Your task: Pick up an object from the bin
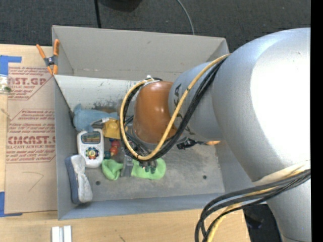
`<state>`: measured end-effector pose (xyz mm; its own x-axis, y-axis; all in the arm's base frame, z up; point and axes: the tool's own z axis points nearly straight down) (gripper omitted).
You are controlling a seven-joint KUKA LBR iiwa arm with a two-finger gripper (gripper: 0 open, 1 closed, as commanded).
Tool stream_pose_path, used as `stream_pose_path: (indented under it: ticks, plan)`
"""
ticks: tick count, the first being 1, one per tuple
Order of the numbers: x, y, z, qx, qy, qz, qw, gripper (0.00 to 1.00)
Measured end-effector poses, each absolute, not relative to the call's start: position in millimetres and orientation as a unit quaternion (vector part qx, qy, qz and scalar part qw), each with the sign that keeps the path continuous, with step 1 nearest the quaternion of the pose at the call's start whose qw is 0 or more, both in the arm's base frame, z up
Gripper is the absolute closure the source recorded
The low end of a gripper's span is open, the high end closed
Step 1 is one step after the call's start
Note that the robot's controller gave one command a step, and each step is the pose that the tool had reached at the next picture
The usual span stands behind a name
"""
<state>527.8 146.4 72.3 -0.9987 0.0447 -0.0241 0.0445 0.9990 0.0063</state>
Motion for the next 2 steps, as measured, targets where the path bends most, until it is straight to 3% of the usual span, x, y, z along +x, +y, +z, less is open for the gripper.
stream_pose_path:
  ticks: [1, 2]
  plan:
    - [527.8, 146.4, 72.3, 0.023, 1.0, 0.003, 0.012, 1.0]
    - [527.0, 146.6, 115.9, 0.021, 1.0, 0.002, 0.008, 1.0]
